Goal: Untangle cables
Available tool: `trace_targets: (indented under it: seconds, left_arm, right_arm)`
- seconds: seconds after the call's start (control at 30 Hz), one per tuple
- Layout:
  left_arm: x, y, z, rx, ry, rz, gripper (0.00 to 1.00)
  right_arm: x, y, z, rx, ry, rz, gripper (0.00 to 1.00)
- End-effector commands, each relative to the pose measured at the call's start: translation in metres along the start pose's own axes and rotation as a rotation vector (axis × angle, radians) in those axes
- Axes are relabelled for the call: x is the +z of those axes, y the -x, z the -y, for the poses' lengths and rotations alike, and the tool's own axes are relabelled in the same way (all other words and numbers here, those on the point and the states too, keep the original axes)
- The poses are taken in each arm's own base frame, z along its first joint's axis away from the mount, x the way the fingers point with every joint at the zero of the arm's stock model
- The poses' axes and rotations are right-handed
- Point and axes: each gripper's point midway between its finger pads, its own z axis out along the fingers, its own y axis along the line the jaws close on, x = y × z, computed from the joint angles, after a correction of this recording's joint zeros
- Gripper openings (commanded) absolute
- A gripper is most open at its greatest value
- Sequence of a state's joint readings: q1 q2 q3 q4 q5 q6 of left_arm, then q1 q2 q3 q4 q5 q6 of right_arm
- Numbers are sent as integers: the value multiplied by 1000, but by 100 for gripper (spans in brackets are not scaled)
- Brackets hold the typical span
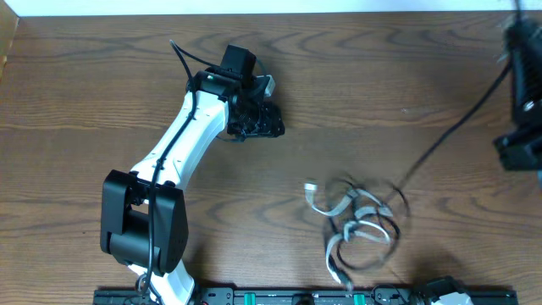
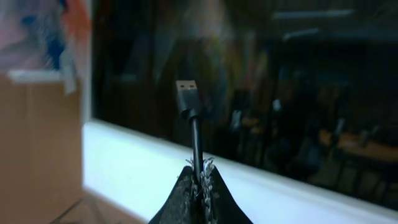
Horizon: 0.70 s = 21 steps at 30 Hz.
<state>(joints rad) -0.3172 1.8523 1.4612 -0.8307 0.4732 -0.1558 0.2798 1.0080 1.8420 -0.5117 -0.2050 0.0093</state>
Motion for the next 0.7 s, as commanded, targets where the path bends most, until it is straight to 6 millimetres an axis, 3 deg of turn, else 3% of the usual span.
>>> trace_targets:
  seconds: [0.0, 0.17, 0.3, 0.47, 0.67]
  left_arm:
    - [-6, 5, 5, 23, -13, 19, 56]
    - [-6, 8, 6, 33, -15, 31, 60]
    - [-6, 12, 6, 52, -14, 47, 61]
    - [-7, 13, 6, 54, -15, 52, 61]
    - [-7, 13, 6, 53, -16, 52, 61]
  right_arm:
    - [-2, 21, 22, 44, -129, 83, 1]
    - [25, 26, 38, 85, -180, 149, 1]
    - [76, 13, 76, 174, -321, 233, 1]
    - [154, -40, 97, 277, -322, 182, 1]
    - [235, -91, 86, 397, -160, 55, 1]
